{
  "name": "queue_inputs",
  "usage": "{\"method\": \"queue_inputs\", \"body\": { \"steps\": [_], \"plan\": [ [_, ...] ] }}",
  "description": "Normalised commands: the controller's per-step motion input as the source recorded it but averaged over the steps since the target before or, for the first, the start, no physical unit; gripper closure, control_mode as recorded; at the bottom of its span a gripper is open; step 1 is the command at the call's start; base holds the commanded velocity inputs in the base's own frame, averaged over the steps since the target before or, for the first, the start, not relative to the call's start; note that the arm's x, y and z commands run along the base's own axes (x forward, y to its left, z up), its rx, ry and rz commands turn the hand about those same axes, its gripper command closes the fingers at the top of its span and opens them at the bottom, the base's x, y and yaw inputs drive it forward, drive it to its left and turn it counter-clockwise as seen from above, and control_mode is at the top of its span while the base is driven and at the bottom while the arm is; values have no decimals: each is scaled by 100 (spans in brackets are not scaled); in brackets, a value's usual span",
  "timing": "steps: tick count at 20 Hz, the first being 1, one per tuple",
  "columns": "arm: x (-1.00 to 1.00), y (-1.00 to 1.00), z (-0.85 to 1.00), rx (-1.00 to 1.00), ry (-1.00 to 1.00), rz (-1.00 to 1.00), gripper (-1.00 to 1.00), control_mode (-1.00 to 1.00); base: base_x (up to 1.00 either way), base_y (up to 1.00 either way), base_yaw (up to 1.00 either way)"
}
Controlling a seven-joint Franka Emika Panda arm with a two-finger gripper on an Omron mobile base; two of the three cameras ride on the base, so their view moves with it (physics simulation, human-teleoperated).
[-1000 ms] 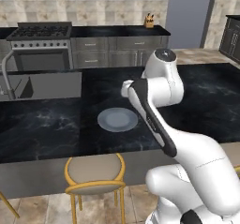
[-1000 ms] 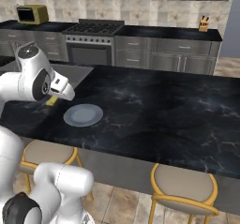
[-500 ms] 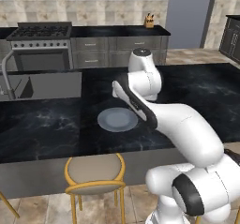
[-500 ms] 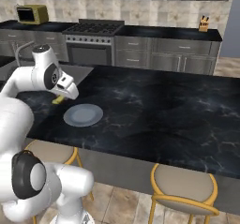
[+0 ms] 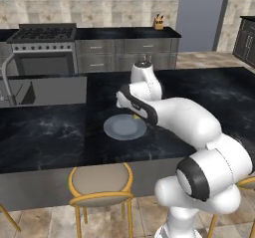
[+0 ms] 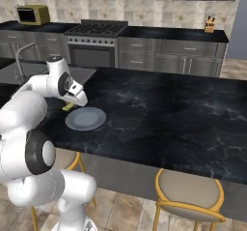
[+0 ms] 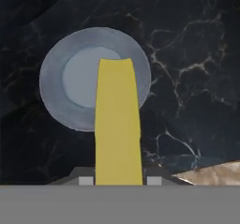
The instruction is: Retrieve the butter from the fridge and place it on a plate on the dining table. Then retrieve the butter knife by the fridge and place it near the plate.
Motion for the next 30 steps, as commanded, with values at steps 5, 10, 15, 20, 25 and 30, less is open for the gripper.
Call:
{"method": "queue_inputs", "body": {
  "steps": [5, 10, 15, 20, 25, 30],
  "plan": [
    [45, 0, -49, 0, 0, -3, 100, -100, 0, 0, 0],
    [29, 0, -49, 0, 0, -4, 100, -100, 0, 0, 0],
    [24, 0, -42, 0, 0, -5, 100, -100, 0, 0, 0],
    [18, 4, -33, 0, 0, -7, 100, -100, 0, 0, 0],
    [26, 14, -36, 0, 0, -9, 100, -100, 0, 0, 0],
    [27, 16, -33, 0, 0, -10, 100, -100, 0, 0, 0]
  ]
}}
